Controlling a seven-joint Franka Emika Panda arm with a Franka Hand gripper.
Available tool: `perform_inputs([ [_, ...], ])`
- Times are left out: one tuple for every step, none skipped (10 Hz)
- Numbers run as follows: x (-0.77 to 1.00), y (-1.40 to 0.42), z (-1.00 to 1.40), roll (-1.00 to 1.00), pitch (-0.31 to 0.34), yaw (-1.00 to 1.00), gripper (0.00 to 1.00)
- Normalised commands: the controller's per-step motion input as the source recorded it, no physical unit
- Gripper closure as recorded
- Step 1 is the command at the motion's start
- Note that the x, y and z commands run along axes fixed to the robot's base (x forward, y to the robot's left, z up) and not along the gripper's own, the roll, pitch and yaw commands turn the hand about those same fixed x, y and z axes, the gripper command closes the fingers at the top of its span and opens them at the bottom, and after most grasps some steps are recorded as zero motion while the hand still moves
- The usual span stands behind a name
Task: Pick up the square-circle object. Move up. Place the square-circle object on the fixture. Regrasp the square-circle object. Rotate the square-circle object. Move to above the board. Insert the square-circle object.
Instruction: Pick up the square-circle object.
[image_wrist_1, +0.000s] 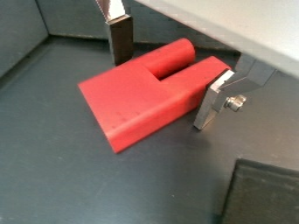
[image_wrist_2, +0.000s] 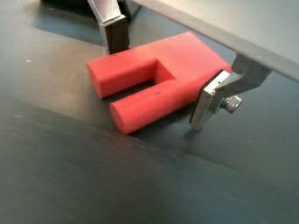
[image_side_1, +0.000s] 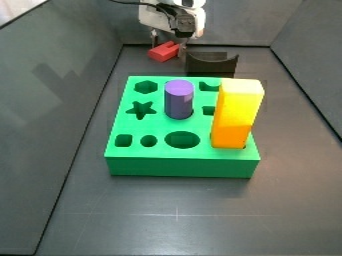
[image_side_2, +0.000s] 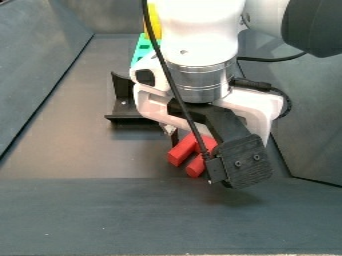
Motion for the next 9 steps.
perform_inputs([
  [0.0,0.01,-0.13,-0.09,-0.069,0.0,0.0],
  [-0.01,0.0,0.0,0.0,-0.027,0.0,0.0],
  [0.0,0.0,0.0,0.0,0.0,0.0,0.0],
  [0.0,0.0,0.0,0.0,0.0,0.0,1.0],
  [0.0,0.0,0.0,0.0,0.0,0.0,1.0],
  [0.0,0.0,0.0,0.0,0.0,0.0,1.0],
  [0.0,0.0,0.0,0.0,0.0,0.0,1.0],
  [0.0,0.0,0.0,0.0,0.0,0.0,1.0],
  [0.0,0.0,0.0,0.0,0.0,0.0,1.0],
])
